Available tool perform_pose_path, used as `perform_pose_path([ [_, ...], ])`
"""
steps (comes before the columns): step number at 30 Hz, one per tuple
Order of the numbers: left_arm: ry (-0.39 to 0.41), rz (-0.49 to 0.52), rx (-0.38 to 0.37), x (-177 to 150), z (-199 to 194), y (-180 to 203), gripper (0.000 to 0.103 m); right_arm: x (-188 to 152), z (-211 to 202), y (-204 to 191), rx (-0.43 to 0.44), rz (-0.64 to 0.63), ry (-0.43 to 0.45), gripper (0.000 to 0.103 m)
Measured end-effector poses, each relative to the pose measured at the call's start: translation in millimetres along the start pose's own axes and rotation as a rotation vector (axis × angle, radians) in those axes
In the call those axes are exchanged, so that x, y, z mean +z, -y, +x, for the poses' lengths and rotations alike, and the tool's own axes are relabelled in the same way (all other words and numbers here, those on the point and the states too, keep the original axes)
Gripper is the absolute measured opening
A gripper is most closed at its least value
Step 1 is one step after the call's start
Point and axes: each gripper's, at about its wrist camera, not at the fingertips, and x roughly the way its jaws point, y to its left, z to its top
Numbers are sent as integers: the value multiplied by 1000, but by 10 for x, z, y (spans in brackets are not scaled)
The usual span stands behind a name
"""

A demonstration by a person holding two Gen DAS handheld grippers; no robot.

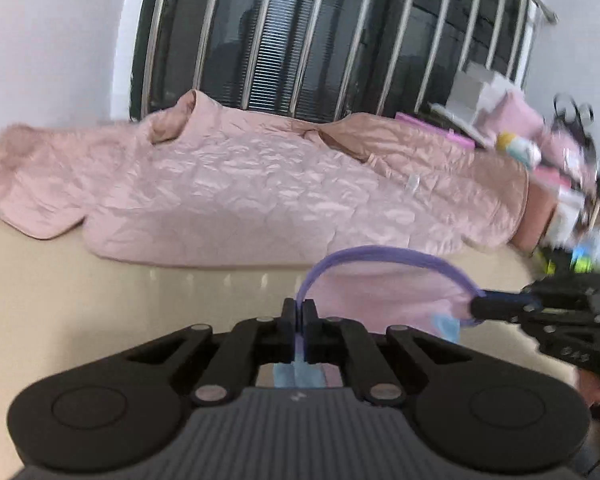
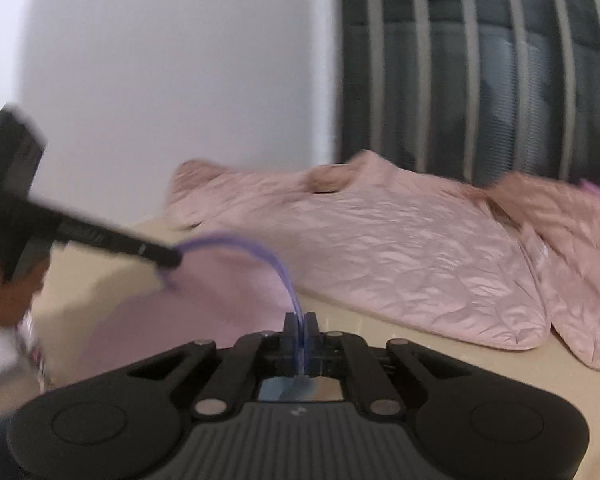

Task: Fold clothes

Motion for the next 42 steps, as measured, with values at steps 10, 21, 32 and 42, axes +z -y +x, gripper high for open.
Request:
perform_pose_path([
  [10,-72,142,114,-436,-116,190,7,-237,-34,-261,-10,-183,-159,9],
  [21,79,-65,-26,129,-298,-7,34,303,281,-184,145,43,-59,25],
  [32,-119,-205,57,-238,168,148,43,-68,225,-401,202,112,-115,18],
  [42,-68,-253,103,-398,-1,109,43,-136,182,-175,34,338,-129,35],
])
